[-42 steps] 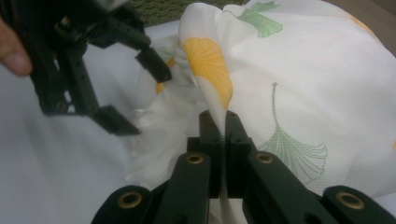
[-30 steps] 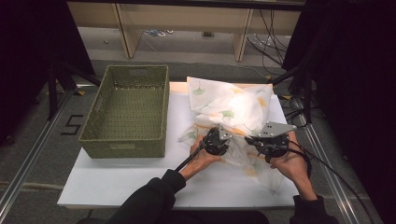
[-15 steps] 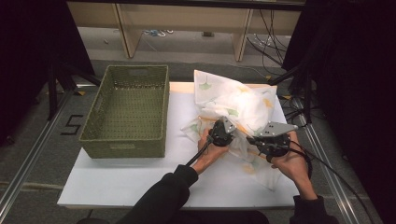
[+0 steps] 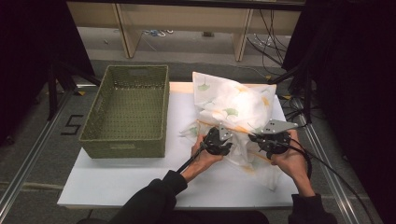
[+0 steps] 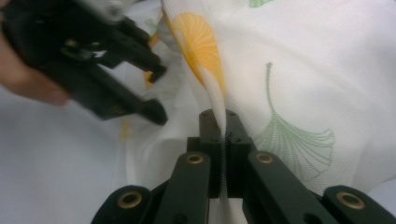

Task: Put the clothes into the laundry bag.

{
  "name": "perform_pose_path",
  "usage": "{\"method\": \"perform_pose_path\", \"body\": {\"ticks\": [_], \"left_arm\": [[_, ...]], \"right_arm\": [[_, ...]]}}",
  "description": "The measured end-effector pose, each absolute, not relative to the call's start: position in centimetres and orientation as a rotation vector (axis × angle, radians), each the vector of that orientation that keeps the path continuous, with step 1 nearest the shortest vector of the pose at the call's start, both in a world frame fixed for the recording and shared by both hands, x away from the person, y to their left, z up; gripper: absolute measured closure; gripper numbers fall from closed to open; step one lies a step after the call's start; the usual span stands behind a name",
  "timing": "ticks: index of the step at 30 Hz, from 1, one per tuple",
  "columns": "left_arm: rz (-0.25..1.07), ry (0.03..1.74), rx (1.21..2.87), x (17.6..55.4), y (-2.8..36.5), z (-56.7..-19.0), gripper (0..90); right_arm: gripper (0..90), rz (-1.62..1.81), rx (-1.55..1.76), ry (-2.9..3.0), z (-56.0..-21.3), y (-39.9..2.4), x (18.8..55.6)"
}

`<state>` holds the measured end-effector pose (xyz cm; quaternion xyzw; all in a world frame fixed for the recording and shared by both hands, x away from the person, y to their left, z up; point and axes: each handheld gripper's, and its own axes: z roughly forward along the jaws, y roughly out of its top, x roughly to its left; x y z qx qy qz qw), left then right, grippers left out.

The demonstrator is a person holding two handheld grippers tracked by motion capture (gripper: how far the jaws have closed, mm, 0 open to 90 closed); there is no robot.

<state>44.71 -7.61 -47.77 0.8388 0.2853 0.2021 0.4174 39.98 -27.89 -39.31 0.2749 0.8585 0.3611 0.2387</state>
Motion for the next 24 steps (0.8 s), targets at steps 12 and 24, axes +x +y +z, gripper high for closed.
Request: {"method": "perform_pose_path", "body": {"ticks": [12,24], "left_arm": [[0.625,0.822,1.921,47.6,-10.7,-46.1,82.8],[0.467,0.813,2.060,46.1,-7.9,-46.1,45.3]], "right_arm": [[89.8,1.000,0.704,2.400,-39.2,-27.8,39.7],[89.7,0.988,0.736,2.413,-39.7,-27.7,39.9]]}}
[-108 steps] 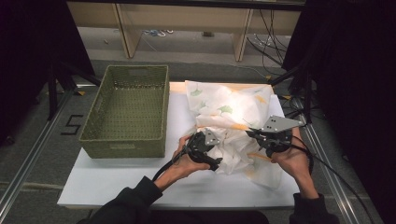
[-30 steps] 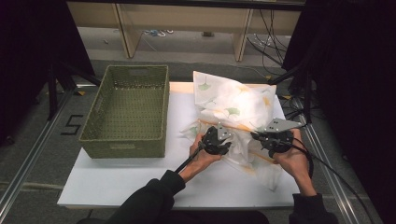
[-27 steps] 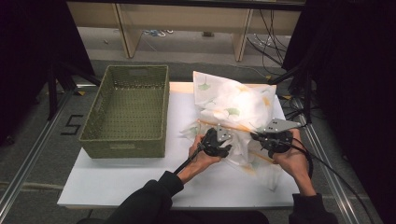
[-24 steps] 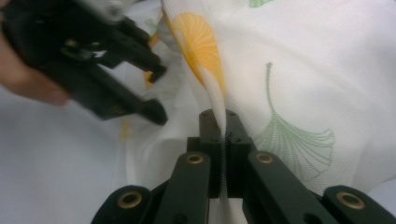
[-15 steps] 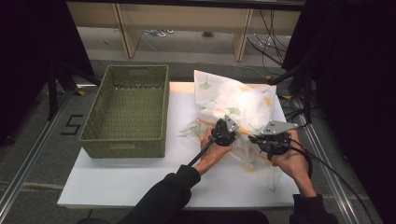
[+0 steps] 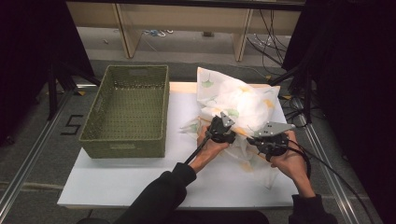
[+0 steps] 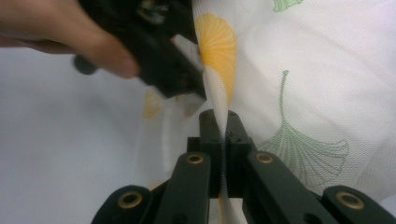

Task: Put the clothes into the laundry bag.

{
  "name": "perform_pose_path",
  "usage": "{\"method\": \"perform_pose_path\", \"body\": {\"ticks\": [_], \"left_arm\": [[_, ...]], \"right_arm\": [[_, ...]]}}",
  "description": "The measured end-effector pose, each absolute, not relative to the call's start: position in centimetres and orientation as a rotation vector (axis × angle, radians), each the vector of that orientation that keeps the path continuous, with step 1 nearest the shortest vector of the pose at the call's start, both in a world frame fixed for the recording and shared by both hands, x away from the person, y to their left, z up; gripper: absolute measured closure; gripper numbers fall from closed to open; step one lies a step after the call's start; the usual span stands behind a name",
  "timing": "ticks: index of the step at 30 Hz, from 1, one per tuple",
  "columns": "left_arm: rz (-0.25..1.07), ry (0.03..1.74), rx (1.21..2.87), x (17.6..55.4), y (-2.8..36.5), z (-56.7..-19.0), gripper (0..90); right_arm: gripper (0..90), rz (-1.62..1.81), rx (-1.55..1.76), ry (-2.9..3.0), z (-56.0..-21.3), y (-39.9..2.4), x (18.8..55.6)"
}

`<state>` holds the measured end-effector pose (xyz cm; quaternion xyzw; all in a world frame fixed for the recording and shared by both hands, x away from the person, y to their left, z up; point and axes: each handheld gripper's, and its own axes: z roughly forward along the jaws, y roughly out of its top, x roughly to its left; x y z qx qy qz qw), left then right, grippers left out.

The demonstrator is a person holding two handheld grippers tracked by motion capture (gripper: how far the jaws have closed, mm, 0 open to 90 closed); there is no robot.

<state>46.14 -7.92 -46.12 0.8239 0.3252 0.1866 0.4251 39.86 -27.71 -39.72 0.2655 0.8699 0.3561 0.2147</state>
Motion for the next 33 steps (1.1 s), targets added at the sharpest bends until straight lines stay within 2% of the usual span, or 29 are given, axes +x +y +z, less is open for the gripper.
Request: {"method": "perform_pose_path", "body": {"ticks": [4,8,10,13,14,16,17,19,21,23,26,29,31,33], "left_arm": [[0.398,0.788,2.112,43.7,-7.1,-45.8,26.4],[0.359,0.754,2.147,42.6,-8.4,-46.5,16.5],[0.395,0.714,2.187,42.9,-9.1,-46.9,15.7],[0.411,0.744,2.163,43.6,-9.7,-47.3,16.2],[0.406,0.791,2.121,43.9,-10.1,-47.5,17.8],[0.454,0.808,2.082,44.2,-10.5,-47.7,36.3],[0.482,0.786,2.112,44.5,-10.4,-47.6,49.3],[0.486,0.823,2.065,45.1,-10.3,-47.7,66.7],[0.486,0.835,2.045,45.4,-10.1,-47.7,74.5],[0.507,0.843,2.027,45.7,-9.9,-47.4,80.1],[0.548,0.864,1.995,46.3,-9.8,-46.8,83.2],[0.577,0.894,1.917,47.3,-10.4,-46.5,83.9],[0.648,0.887,1.887,48.1,-11.1,-46.6,83.8],[0.669,0.873,1.895,48.6,-11.4,-47.2,83.1]], "right_arm": [[89.7,0.976,0.705,2.407,-39.8,-27.7,40.1],[89.7,0.967,0.697,2.414,-39.9,-27.5,40.2],[89.7,0.963,0.712,2.413,-39.9,-27.4,40.1],[89.7,0.970,0.701,2.417,-39.9,-27.5,40.1],[89.7,0.967,0.700,2.416,-39.9,-27.5,40.1],[89.7,0.969,0.702,2.418,-40.0,-27.6,40.2],[89.7,0.964,0.718,2.429,-40.1,-27.6,40.1],[89.7,0.956,0.701,2.419,-40.1,-27.7,40.3],[89.7,0.949,0.721,2.420,-40.2,-27.8,40.2],[89.7,0.954,0.708,2.425,-40.2,-27.8,40.3],[89.8,0.944,0.713,2.426,-40.4,-27.6,40.2],[89.8,0.945,0.697,2.437,-40.3,-27.4,40.2],[89.8,0.948,0.716,2.432,-40.4,-27.3,40.2],[89.8,0.940,0.704,2.442,-40.4,-27.5,40.3]]}}
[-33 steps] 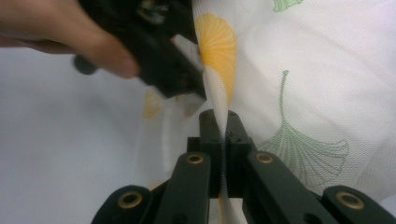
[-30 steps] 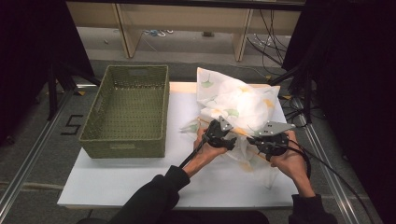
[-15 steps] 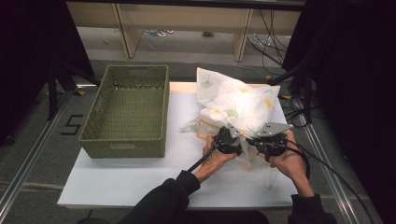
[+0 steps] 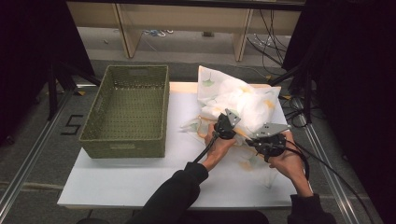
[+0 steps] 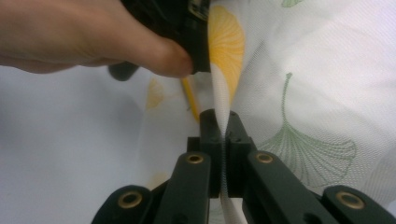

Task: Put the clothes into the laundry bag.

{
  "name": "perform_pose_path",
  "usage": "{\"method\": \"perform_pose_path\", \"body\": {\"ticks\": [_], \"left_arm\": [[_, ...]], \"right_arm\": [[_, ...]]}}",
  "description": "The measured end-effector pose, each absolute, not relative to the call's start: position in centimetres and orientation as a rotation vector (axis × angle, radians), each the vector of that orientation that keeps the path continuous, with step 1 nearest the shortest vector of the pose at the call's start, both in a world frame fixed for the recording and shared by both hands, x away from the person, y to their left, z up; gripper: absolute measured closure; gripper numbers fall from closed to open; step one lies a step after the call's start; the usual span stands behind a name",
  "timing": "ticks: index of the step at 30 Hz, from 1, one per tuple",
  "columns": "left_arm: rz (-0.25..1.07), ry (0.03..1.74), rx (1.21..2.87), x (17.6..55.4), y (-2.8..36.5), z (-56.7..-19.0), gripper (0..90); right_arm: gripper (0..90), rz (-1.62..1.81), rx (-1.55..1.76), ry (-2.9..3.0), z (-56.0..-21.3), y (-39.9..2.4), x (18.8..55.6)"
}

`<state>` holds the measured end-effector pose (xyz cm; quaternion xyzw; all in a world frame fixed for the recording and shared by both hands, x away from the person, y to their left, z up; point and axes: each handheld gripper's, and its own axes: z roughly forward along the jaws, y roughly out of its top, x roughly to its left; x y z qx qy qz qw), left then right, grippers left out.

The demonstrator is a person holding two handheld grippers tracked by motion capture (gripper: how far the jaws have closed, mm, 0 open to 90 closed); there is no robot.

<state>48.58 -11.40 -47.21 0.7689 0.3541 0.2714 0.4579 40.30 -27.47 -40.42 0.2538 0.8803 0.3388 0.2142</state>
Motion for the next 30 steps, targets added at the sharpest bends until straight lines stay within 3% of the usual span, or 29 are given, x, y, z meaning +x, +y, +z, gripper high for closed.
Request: {"method": "perform_pose_path", "body": {"ticks": [5,12,17,23,28,30], "left_arm": [[0.611,0.854,1.960,48.4,-10.6,-47.6,73.7],[0.455,0.769,2.113,44.9,-8.2,-46.6,28.8],[0.423,0.742,2.158,43.2,-7.8,-47.2,20.6],[0.479,0.676,2.212,43.5,-10.1,-47.8,23.5],[0.597,0.768,2.135,45.4,-10.3,-48.3,68.8],[0.624,0.782,2.116,46.0,-10.2,-48.2,78.9]], "right_arm": [[89.8,0.933,0.727,2.450,-41.0,-27.5,40.4],[89.7,0.930,0.738,2.444,-41.2,-27.9,40.7],[89.7,0.929,0.777,2.442,-41.1,-27.8,40.5],[89.7,0.927,0.745,2.449,-41.2,-27.7,40.7],[89.7,0.931,0.756,2.461,-41.3,-27.7,40.6],[89.7,0.929,0.756,2.466,-41.3,-27.7,40.6]]}}
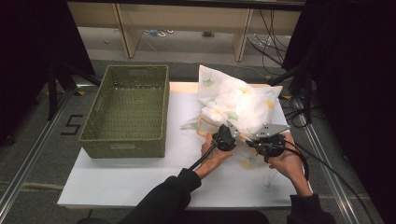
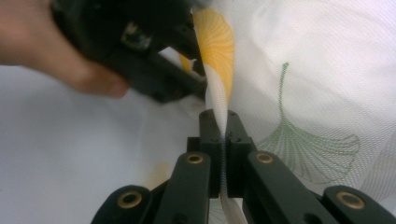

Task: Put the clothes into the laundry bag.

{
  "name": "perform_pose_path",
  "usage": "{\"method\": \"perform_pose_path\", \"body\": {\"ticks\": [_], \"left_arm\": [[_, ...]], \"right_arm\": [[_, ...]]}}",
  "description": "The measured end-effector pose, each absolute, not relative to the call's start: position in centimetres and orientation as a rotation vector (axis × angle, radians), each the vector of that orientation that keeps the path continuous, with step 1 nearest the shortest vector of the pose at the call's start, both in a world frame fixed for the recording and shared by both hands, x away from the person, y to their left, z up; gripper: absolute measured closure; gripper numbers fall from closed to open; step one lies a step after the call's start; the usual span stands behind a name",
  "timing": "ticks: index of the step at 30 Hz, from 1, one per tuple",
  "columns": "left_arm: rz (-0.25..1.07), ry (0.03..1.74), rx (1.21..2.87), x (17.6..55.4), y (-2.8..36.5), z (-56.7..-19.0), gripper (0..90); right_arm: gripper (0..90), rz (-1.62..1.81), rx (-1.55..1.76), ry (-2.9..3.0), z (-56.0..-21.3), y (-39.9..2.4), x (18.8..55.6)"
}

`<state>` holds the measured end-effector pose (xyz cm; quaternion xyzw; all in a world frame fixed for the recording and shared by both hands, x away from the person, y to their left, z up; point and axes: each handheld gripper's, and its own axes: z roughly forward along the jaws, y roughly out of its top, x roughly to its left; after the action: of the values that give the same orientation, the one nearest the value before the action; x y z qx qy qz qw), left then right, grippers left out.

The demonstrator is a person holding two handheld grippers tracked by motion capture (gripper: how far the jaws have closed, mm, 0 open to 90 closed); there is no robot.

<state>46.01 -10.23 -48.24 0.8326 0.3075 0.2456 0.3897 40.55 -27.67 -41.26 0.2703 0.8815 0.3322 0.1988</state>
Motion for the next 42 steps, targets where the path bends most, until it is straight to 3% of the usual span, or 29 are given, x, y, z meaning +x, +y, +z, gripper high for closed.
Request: {"method": "perform_pose_path", "body": {"ticks": [4,11,13,19,25,28,39,41,42], "left_arm": [[0.683,0.804,2.029,46.8,-10.8,-47.3,85.0],[0.731,0.802,2.030,48.5,-11.2,-48.5,83.3],[0.708,0.759,2.076,47.8,-10.8,-48.0,75.9],[0.622,0.734,2.132,44.9,-8.1,-46.1,40.3],[0.639,0.741,2.144,43.2,-3.6,-43.9,30.4],[0.726,0.808,2.174,44.6,-2.0,-43.5,30.5],[0.839,1.103,2.182,50.9,-0.7,-47.3,30.5],[0.801,1.118,2.186,51.7,-0.7,-47.9,35.5],[0.753,1.094,2.216,51.9,-0.6,-48.1,46.5]], "right_arm": [[89.7,0.935,0.737,2.450,-41.2,-27.6,40.6],[89.8,0.922,0.738,2.465,-41.5,-27.3,40.6],[89.7,0.892,0.755,2.475,-41.7,-27.2,40.6],[89.7,0.893,0.759,2.479,-41.8,-27.3,40.6],[89.6,0.888,0.759,2.479,-41.9,-27.1,40.7],[89.5,0.888,0.760,2.484,-41.9,-27.0,40.7],[89.5,0.898,0.739,2.481,-41.9,-27.3,40.9],[89.5,0.895,0.744,2.486,-41.9,-27.4,40.9],[89.6,0.898,0.753,2.485,-41.9,-27.3,40.8]]}}
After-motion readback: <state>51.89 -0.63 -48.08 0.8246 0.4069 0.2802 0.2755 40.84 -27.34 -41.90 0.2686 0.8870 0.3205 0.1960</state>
